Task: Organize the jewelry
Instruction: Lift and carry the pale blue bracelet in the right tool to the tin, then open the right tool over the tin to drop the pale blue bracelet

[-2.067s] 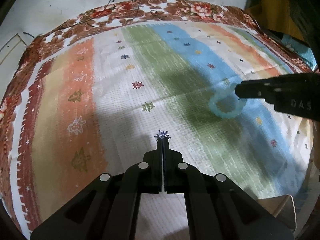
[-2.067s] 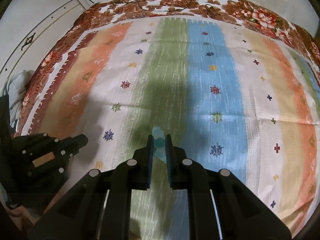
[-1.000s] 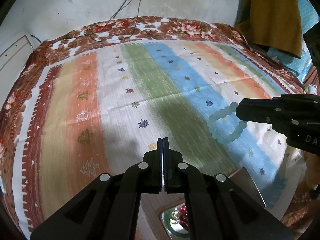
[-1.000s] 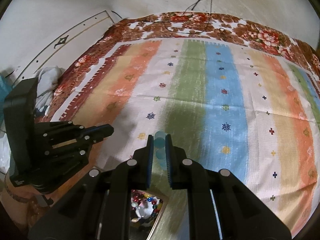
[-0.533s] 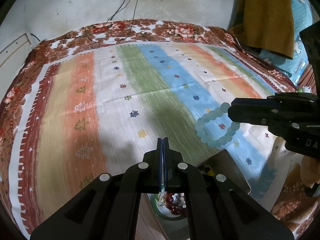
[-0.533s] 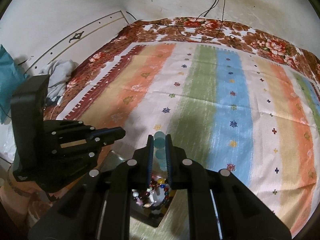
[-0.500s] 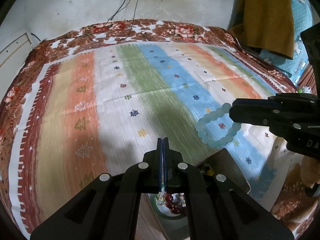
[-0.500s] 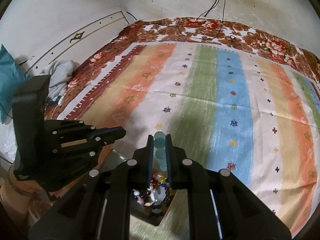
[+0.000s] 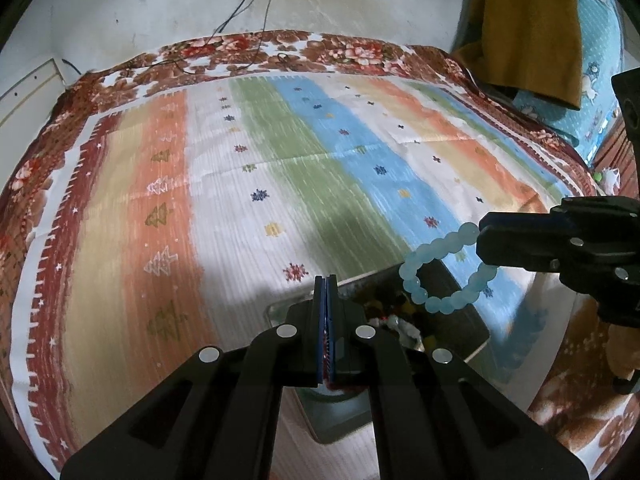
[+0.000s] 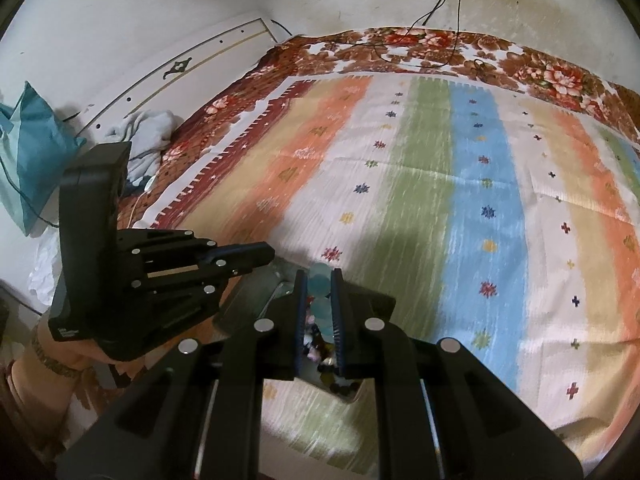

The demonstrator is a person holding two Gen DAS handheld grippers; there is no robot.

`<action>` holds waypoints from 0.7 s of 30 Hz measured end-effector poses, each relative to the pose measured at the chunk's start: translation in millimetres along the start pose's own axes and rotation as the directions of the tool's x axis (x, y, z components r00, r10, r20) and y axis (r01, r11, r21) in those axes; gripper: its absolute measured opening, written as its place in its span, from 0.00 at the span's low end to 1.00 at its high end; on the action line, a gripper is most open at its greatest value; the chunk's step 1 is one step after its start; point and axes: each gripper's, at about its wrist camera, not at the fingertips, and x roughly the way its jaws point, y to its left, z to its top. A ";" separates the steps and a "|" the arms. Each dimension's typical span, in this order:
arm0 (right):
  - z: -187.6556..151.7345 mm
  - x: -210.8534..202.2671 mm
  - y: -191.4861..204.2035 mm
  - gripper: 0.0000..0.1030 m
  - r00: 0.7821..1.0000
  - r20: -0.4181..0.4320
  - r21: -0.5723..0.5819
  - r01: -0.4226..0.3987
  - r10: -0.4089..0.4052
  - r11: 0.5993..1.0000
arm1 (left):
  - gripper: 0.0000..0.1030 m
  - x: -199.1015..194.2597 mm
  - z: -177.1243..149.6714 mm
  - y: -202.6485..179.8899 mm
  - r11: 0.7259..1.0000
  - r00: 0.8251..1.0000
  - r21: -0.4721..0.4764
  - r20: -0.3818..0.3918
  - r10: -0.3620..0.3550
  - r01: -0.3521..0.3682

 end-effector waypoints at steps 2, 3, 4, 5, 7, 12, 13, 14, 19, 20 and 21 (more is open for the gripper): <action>-4.1 0.4 3.0 0.13 1.000 -0.005 -0.003 0.000 0.000 1.000 | 0.00 -1.3 -3.1 -2.2 1.000 1.000 0.001 -0.001 -0.003 0.003; -5.2 1.2 5.1 0.13 1.000 -0.008 -0.009 0.003 -0.003 1.000 | 0.00 -1.8 -5.0 -3.4 1.000 1.000 0.002 -0.002 -0.002 0.002; -5.8 1.3 6.5 0.13 1.000 -0.008 -0.014 0.010 -0.010 1.000 | 0.00 -2.6 -6.5 -4.1 1.000 1.000 0.005 -0.002 -0.002 0.002; -6.7 1.1 7.6 0.13 1.000 -0.007 -0.018 0.015 -0.015 1.000 | 0.00 -3.3 -7.7 -5.4 1.000 1.000 0.009 -0.002 -0.001 0.001; -8.9 1.5 9.0 0.13 1.000 -0.008 -0.016 0.008 -0.008 1.000 | 0.00 -5.1 -10.9 -7.4 1.000 1.000 0.016 0.001 0.002 -0.002; -12.7 3.5 7.1 0.14 1.000 -0.020 -0.009 0.002 -0.002 1.000 | 0.01 -6.1 -16.7 -7.4 1.000 1.000 0.010 -0.004 0.003 -0.003; -13.1 2.6 5.3 0.23 1.000 -0.014 0.000 -0.009 0.009 1.000 | 0.05 -6.4 -16.9 -7.3 1.000 1.000 0.010 -0.002 0.000 0.000; -13.1 1.5 3.9 0.35 1.000 -0.011 0.009 -0.014 0.015 1.000 | 0.17 -7.2 -17.6 -7.1 1.000 1.000 0.008 0.001 0.000 0.000; -16.9 -8.2 -4.4 0.59 1.000 0.020 0.044 0.003 -0.004 0.999 | 0.41 -13.4 -20.7 -8.2 1.000 1.000 0.015 0.019 -0.009 0.008; -19.0 -8.6 -5.6 0.60 1.000 0.019 0.049 0.009 -0.010 0.999 | 0.42 -14.0 -21.9 -8.5 1.000 1.000 0.017 0.019 -0.009 0.008; -20.6 -9.0 -7.2 0.63 1.000 0.018 0.057 0.008 -0.009 0.998 | 0.42 -14.1 -22.2 -8.5 1.000 1.000 0.018 0.018 -0.008 0.008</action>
